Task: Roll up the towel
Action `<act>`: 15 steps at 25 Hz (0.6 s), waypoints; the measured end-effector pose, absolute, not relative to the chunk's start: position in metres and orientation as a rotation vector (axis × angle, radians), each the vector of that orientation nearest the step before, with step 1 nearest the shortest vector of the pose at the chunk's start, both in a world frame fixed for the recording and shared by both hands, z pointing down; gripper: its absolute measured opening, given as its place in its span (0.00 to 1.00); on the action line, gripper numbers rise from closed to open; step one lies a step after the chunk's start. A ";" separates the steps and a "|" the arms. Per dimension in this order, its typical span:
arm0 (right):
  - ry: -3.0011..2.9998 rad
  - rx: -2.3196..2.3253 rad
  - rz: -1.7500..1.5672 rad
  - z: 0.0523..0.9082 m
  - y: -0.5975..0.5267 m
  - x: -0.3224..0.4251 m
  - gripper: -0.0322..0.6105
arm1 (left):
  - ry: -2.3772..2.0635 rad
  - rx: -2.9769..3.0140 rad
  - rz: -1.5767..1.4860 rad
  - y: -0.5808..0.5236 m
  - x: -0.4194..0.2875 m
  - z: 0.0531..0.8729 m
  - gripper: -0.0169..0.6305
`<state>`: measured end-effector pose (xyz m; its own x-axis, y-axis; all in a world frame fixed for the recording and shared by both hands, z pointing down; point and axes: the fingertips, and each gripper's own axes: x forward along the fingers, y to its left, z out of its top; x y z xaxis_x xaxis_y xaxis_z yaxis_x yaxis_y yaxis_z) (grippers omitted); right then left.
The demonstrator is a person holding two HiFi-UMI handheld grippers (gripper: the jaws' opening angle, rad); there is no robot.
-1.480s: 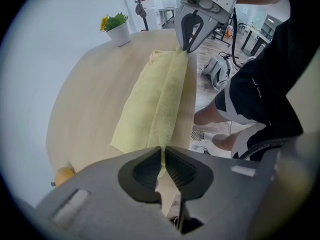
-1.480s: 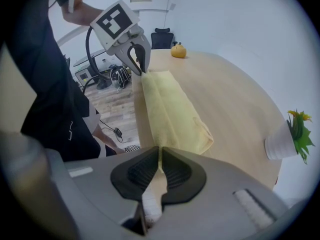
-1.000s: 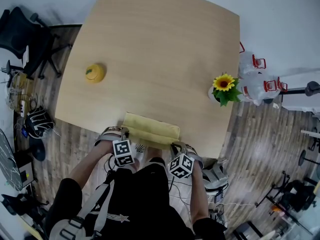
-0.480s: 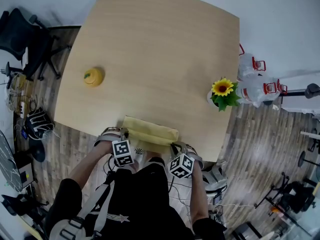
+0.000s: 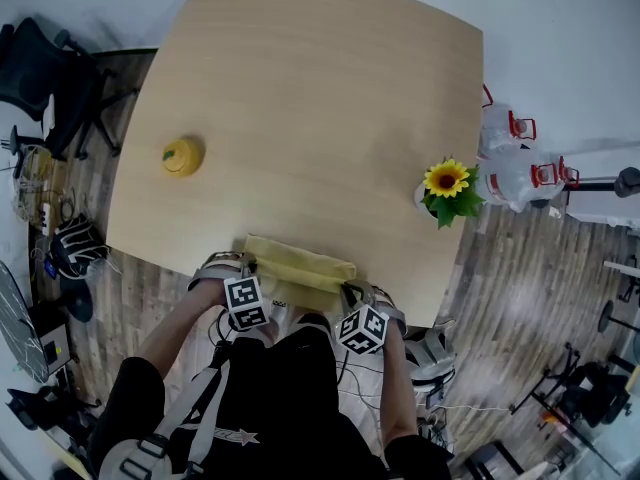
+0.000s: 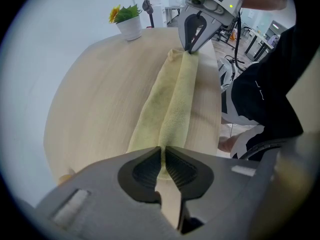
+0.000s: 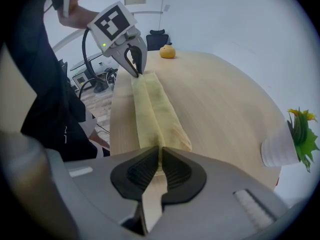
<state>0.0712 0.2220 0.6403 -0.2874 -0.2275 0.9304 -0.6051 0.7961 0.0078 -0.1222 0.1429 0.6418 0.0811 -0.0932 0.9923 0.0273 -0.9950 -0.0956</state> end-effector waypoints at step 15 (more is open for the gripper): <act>-1.870 0.648 0.427 0.646 0.218 0.072 0.10 | 0.036 -2.256 -2.065 0.140 -0.122 0.647 0.11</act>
